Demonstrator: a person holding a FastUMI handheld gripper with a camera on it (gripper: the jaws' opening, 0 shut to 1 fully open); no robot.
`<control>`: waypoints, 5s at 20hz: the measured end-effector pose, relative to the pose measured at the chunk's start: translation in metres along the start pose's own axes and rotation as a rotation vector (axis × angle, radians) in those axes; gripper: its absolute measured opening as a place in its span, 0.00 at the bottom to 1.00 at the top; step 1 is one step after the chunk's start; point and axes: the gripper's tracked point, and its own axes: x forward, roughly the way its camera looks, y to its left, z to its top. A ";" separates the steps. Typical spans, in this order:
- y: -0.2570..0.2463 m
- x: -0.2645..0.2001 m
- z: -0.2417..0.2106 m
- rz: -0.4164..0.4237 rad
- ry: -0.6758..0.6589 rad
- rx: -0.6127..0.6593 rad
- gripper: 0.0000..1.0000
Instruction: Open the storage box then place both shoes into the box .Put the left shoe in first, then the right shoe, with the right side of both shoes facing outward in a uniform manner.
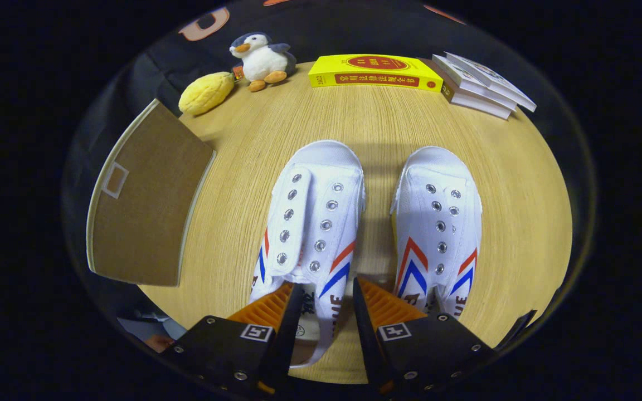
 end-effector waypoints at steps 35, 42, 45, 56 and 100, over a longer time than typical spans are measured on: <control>0.107 -0.072 0.086 0.340 -0.326 0.178 0.03; 0.159 -0.150 0.144 0.458 -0.472 0.139 0.03; 0.195 -0.168 0.154 0.499 -0.491 0.083 0.03; 0.315 -0.102 0.127 0.459 -0.340 -0.053 0.03; -0.104 -0.076 0.009 -0.166 -0.306 0.212 0.83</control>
